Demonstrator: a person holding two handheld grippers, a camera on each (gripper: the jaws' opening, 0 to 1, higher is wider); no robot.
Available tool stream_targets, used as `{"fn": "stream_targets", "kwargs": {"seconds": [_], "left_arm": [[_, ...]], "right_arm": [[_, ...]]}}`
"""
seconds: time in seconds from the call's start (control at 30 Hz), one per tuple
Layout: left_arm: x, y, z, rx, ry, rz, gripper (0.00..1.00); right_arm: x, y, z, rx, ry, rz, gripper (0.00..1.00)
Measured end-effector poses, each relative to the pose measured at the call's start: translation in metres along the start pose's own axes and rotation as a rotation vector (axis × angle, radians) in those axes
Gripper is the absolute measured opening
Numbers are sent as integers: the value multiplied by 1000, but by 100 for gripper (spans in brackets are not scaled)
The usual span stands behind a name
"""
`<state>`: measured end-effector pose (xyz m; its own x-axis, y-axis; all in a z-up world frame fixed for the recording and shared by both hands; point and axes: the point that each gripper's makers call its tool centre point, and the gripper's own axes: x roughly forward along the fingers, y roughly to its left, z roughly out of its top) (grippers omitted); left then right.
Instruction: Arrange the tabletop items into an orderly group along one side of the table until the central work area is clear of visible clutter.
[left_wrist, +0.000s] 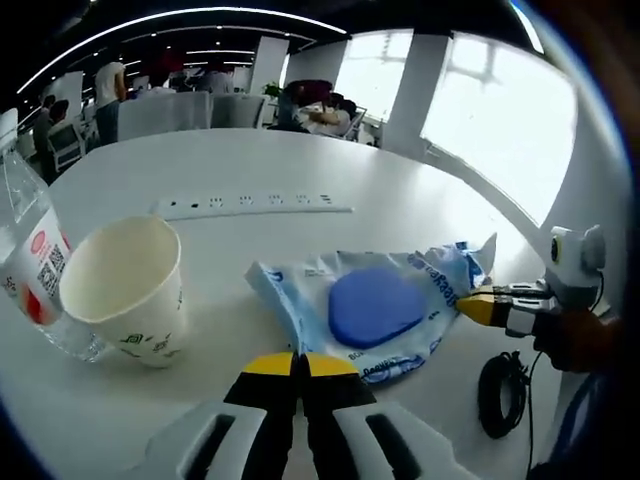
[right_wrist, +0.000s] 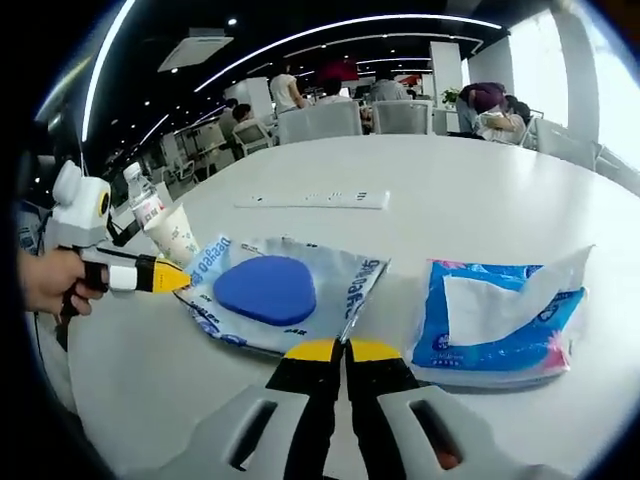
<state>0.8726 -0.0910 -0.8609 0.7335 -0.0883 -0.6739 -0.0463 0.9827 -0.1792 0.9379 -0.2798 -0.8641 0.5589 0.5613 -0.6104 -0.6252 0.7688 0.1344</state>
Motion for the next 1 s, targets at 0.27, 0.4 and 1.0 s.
{"fn": "stream_targets", "kwargs": {"seconds": [0.27,0.4,1.0], "left_arm": [[4,-2,-9,30,22,9,2],[4,-1,-10,16,22,13,5],[-30,-3,2,56,-51,9,21]], "right_arm": [[-5,0,-7,-19,26,-11,1],[-1,-4,-9,-15,26,-15,5],[-28,19,18,-3,-69,21,27]]}}
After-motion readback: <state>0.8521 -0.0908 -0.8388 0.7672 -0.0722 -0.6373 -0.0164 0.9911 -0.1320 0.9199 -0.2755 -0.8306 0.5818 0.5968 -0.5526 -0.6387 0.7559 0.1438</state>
